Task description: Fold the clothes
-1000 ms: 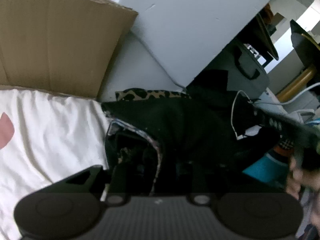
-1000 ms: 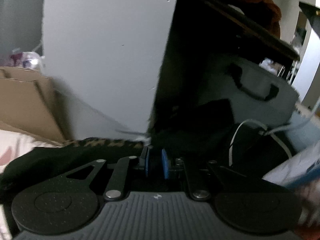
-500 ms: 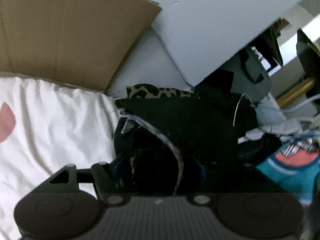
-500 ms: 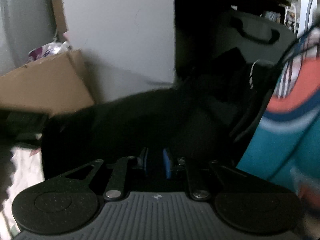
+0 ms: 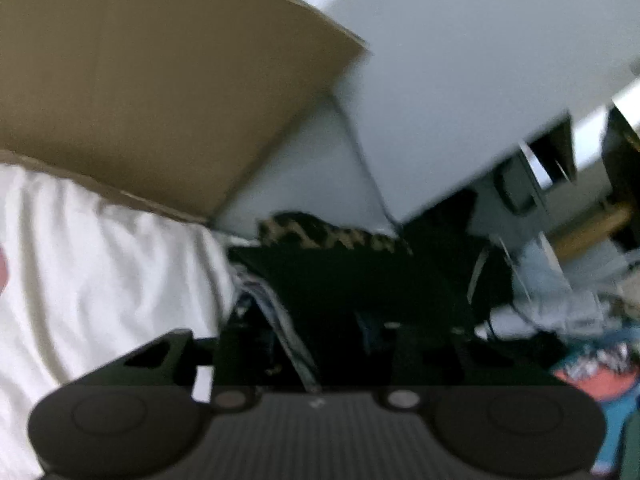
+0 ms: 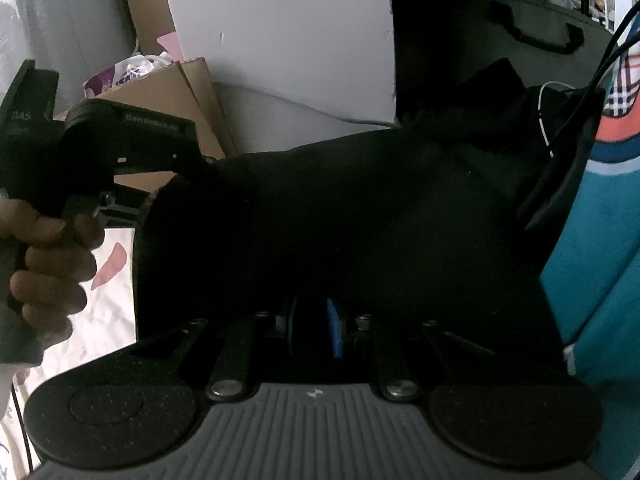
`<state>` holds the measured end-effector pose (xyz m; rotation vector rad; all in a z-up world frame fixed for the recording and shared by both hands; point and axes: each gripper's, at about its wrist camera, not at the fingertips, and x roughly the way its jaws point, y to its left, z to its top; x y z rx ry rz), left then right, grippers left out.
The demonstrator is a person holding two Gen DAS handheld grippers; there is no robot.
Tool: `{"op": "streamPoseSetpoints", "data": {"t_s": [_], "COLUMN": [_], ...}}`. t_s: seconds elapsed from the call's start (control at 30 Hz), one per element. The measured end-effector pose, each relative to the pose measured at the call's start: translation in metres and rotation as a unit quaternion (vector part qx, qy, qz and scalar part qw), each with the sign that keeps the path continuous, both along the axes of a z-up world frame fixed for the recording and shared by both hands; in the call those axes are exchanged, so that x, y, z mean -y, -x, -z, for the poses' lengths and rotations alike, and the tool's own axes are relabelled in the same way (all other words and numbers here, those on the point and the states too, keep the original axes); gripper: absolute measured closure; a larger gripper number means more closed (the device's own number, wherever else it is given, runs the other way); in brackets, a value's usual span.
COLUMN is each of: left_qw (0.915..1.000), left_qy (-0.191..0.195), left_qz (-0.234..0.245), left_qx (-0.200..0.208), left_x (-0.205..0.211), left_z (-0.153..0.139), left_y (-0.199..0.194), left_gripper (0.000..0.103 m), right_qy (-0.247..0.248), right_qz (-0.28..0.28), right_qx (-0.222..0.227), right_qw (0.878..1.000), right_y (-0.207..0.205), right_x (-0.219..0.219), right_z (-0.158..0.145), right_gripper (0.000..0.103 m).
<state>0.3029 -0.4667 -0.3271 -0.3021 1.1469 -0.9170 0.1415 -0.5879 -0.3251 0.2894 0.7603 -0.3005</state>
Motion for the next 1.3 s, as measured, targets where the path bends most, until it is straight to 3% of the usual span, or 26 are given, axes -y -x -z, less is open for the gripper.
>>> {"op": "streamPoseSetpoints", "data": {"t_s": [0.17, 0.3, 0.43, 0.6, 0.97, 1.1, 1.3], "left_qw": [0.9988, 0.9895, 0.984, 0.984, 0.9763, 0.9757, 0.9717], "left_qy": [-0.004, -0.067, -0.082, -0.064, -0.065, -0.068, -0.1], "left_qz": [-0.035, -0.057, -0.034, 0.004, 0.092, 0.102, 0.094], "left_qx": [0.034, 0.115, 0.154, 0.166, 0.185, 0.182, 0.192], "left_x": [-0.001, -0.002, -0.012, -0.027, -0.017, -0.013, -0.013], "left_z": [-0.013, -0.03, -0.047, -0.068, -0.072, -0.061, -0.048], "left_y": [-0.019, -0.024, -0.018, 0.007, 0.079, 0.091, 0.096], "left_gripper": [0.094, 0.095, 0.09, 0.076, 0.076, 0.076, 0.078], "right_qy": [-0.008, -0.01, -0.015, -0.019, 0.009, 0.009, 0.006], "right_qz": [-0.006, -0.008, 0.001, 0.019, 0.037, 0.044, 0.038], "right_qx": [0.001, -0.001, -0.001, -0.001, 0.003, 0.002, -0.002], "right_qw": [1.0, 1.0, 1.0, 1.0, 0.999, 0.999, 0.999], "right_y": [0.001, 0.002, 0.004, 0.009, 0.021, 0.022, 0.019], "right_x": [-0.005, -0.007, -0.008, -0.008, 0.006, 0.012, 0.019], "right_z": [0.002, 0.004, 0.004, 0.002, -0.011, -0.01, -0.004], "right_gripper": [0.081, 0.081, 0.081, 0.074, 0.068, 0.068, 0.068]}}
